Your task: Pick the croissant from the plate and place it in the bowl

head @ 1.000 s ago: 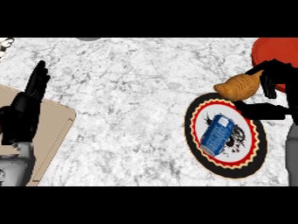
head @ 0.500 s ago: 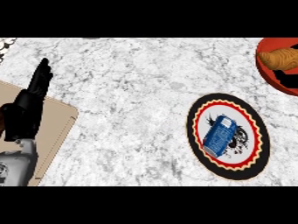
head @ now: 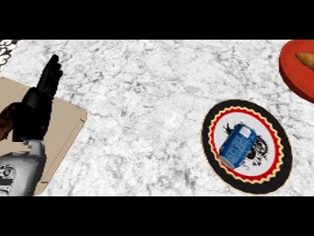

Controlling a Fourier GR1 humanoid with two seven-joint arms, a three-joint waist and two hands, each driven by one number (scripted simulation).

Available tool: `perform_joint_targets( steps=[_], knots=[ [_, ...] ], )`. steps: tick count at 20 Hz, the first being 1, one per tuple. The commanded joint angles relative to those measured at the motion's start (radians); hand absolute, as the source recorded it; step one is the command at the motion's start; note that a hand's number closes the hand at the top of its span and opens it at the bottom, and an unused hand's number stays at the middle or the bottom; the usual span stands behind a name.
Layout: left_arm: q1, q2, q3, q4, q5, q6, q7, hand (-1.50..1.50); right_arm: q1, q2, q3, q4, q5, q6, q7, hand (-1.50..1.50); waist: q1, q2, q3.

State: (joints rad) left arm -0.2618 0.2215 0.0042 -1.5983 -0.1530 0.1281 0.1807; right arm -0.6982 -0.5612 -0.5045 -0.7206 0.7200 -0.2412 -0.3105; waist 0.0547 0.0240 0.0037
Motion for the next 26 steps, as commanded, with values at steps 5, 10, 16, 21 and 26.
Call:
perform_joint_targets(
  steps=[5, 10, 16, 21, 26],
  knots=[
    [-0.010, -0.013, -0.015, 0.011, 0.000, -0.010, -0.025, 0.00, -0.094, -0.081, -0.070, 0.310, 0.003, -0.106, -0.088, 1.50, 0.037, 0.017, 0.004],
    [-0.026, -0.008, -0.009, 0.010, 0.010, -0.021, -0.009, 0.00, -0.125, -0.093, -0.090, 0.422, -0.030, 0.024, -0.102, -1.50, 0.045, 0.019, 0.005],
    [-0.013, -0.027, -0.029, -0.005, -0.013, -0.002, -0.027, 0.00, -0.143, -0.095, -0.158, 0.464, -0.110, 0.108, -0.238, -1.50, 0.043, 0.019, 0.008],
    [-0.033, -0.018, -0.014, -0.003, -0.004, -0.008, -0.006, 0.00, -0.163, -0.133, -0.224, 0.485, -0.173, 0.128, -0.290, -1.50, 0.038, 0.019, 0.007],
    [-0.009, -0.018, -0.005, 0.028, -0.017, 0.005, -0.027, 0.00, -0.127, -0.212, -0.287, 0.531, -0.239, 0.276, -0.332, -1.50, 0.007, 0.014, 0.006]
  ],
)
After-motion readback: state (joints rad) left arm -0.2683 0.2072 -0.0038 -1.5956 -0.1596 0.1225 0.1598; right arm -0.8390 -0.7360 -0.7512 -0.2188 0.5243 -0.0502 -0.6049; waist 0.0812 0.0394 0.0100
